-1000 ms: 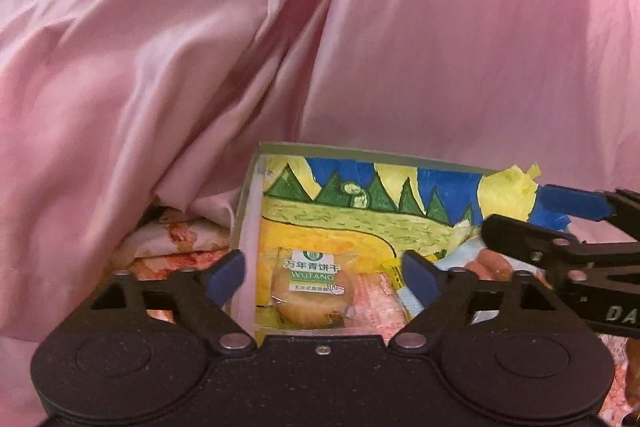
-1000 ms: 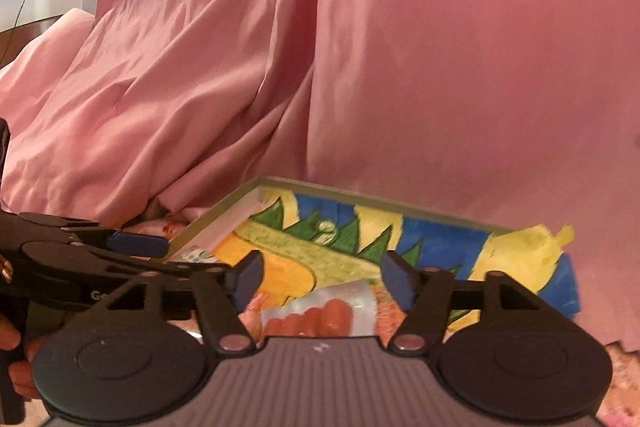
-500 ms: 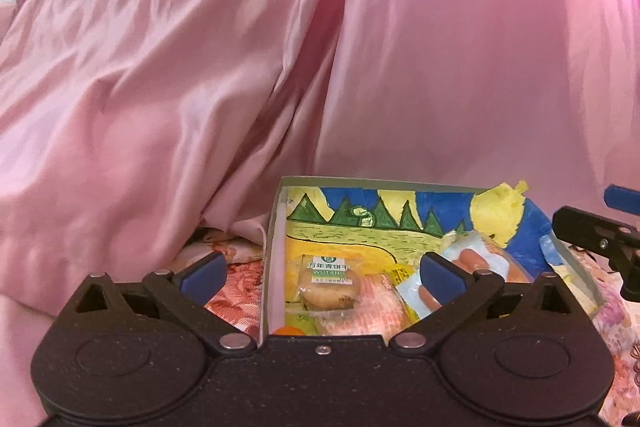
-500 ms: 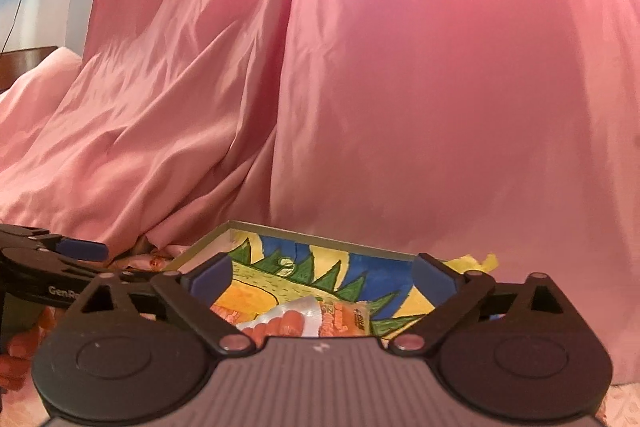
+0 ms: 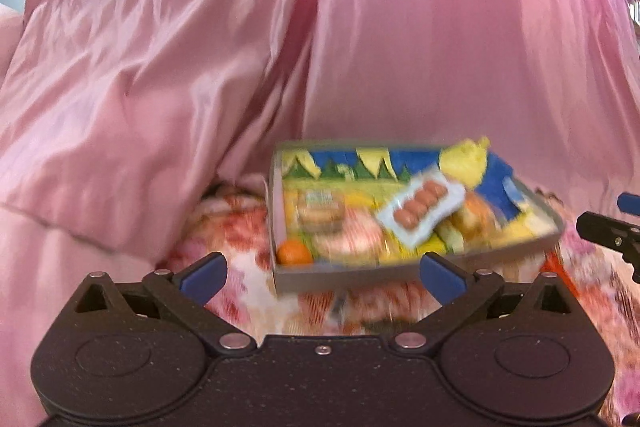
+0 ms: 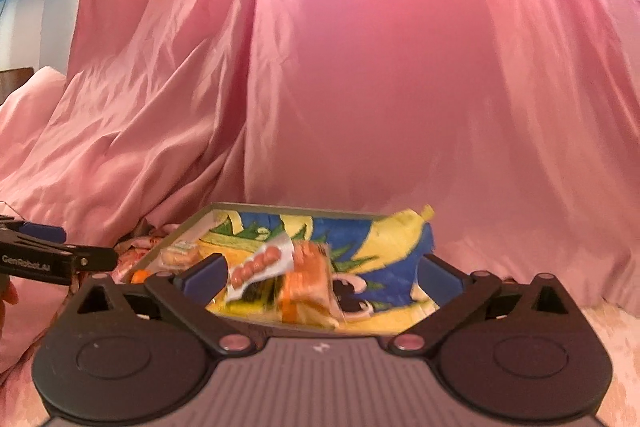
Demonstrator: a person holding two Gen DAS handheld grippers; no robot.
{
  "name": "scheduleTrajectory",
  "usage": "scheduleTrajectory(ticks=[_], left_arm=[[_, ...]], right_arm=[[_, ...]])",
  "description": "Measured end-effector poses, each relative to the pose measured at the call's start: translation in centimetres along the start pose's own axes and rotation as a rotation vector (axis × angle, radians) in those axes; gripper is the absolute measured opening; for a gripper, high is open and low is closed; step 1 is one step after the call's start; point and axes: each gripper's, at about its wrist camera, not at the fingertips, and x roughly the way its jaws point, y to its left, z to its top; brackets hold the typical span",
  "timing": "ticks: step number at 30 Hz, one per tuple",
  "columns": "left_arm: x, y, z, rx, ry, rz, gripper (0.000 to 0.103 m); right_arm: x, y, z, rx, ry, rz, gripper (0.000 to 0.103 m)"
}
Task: Organize snacks
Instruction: 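Withdraw both tools from the box back over the remaining snacks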
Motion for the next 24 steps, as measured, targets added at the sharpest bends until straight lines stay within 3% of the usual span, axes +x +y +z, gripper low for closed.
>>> scheduleTrajectory(ticks=[7,14,24], left_arm=[[-1.1,-0.4,-3.5,0.008,0.072,-0.035,0.102],[-1.5,-0.4,-5.3,-0.012,0.089,-0.035,0.102],[-1.6,-1.7,-7.0,0.067,0.112,-0.048,0.102]], right_arm=[[-2.4,0.1,-3.8,-0.018,0.043,-0.020,0.103],[-4.0,0.7,-6.9,-0.045,0.081,-0.030,0.103],[-4.2,1.6,-9.8,-0.021,0.155,-0.018,0.103]])
